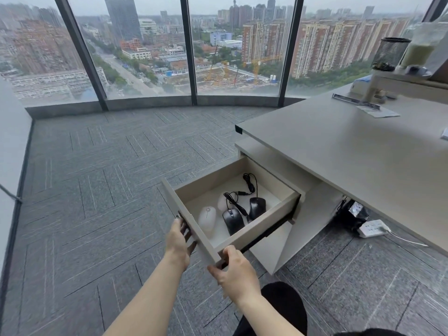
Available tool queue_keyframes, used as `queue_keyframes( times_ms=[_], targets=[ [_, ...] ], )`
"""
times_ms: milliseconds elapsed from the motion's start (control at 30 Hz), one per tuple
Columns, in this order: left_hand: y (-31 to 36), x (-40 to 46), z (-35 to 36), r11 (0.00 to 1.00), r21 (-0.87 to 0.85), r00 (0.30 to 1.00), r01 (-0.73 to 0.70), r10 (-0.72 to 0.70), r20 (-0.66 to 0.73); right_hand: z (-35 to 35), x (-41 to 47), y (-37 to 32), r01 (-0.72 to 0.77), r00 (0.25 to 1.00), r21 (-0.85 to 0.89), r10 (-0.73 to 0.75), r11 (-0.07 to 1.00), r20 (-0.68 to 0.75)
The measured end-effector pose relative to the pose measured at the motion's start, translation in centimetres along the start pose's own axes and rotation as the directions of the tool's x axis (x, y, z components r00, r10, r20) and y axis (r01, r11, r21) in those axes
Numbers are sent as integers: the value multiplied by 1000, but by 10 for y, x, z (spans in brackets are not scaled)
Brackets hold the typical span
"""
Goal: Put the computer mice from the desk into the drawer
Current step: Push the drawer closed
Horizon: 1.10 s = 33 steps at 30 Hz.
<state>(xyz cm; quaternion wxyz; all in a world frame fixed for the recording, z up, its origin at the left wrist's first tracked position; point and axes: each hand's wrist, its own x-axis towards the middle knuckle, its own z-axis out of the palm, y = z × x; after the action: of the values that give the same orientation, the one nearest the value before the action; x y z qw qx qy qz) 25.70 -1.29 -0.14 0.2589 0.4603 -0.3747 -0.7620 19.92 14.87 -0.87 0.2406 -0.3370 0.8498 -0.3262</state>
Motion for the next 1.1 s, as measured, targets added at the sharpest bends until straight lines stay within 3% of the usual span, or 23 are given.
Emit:
queue_keyframes(
  times_ms=[267,633,1100],
  targets=[
    [-6,23,57,999,-39,993,37,-32,109,-35,27,29,-110,981,117,127,987,-144],
    [-16,70,167,993,-31,979,115,-108,171,-99,85,79,-241,874,316,347,918,-341],
    [-36,108,257,983,-55,945,177,-155,288,-140,146,134,-255,786,384,422,887,-452]
  ],
)
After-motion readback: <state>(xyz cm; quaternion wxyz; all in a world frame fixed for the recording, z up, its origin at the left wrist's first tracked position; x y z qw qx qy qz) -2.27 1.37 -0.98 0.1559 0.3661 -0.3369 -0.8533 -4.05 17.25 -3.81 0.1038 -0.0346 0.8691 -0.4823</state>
